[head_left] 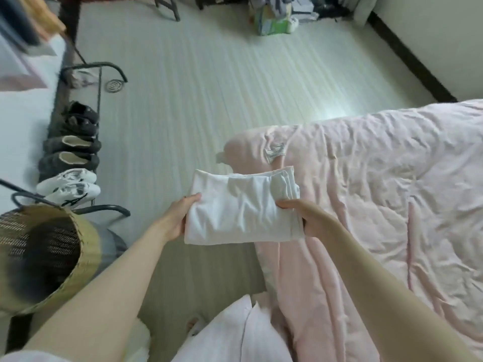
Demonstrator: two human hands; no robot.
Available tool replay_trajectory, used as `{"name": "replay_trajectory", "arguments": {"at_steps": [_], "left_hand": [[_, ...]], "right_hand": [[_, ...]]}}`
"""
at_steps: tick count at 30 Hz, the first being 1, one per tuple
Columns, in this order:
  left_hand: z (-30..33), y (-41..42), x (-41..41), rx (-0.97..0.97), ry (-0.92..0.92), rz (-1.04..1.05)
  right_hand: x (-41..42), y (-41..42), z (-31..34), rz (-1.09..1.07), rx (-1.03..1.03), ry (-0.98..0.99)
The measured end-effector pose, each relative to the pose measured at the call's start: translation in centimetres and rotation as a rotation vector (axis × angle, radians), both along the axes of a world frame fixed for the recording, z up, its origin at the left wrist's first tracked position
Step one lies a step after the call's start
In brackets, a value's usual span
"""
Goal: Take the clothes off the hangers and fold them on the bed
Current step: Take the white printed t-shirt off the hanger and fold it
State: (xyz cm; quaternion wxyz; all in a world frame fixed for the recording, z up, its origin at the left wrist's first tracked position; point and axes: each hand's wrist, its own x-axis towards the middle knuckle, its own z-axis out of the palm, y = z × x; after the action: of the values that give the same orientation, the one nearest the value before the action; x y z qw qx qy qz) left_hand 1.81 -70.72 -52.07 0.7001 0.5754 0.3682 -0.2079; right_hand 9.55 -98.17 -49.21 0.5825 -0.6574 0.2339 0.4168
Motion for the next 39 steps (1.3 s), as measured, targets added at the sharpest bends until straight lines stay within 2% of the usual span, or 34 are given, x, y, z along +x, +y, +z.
{"name": "replay_trajectory", "arguments": {"at_steps": [2,7,8,11,17,24,27,30,35,39], "left_hand": [[0.2,5.6,-3.8,-0.025,0.006,0.139],[0.1,17.6,-14.3,0.186,0.012,0.493],[0.0,21.7,-18.7,0.239,0.030,0.635],[0.2,23.5,-20.7,0.303,0.032,0.679],[-2.1,30.9,-26.7,0.345,0.110,0.959],[-7.7,38.4,-25.8,0.384,0.385,1.146],[-11.2,42.5,-25.5,0.396,0.436,1.226],[-15.7,45.4,-25.1,0.435,0.508,1.214],[-28.1,49.7,-24.4,0.400,0.701,1.215],[-37.9,52.2,-24.3,0.307,0.736,1.323]], "right_hand": [[-0.7,6.5,0.6,0.119,-0.011,-0.015],[-4.1,23.5,1.4,0.442,-0.006,-0.068],[-6.1,30.3,1.2,0.576,0.000,-0.055],[-7.0,34.7,1.1,0.639,0.014,-0.075],[-10.0,50.2,-2.3,0.922,0.039,-0.118],[-9.5,65.4,-9.4,1.173,-0.063,-0.118],[-10.5,71.8,-13.2,1.264,-0.063,-0.103],[-12.1,76.2,-18.1,1.335,-0.103,-0.112],[-14.7,81.3,-31.8,1.511,-0.215,-0.125],[-15.4,83.6,-42.1,1.605,-0.322,-0.227]]}}
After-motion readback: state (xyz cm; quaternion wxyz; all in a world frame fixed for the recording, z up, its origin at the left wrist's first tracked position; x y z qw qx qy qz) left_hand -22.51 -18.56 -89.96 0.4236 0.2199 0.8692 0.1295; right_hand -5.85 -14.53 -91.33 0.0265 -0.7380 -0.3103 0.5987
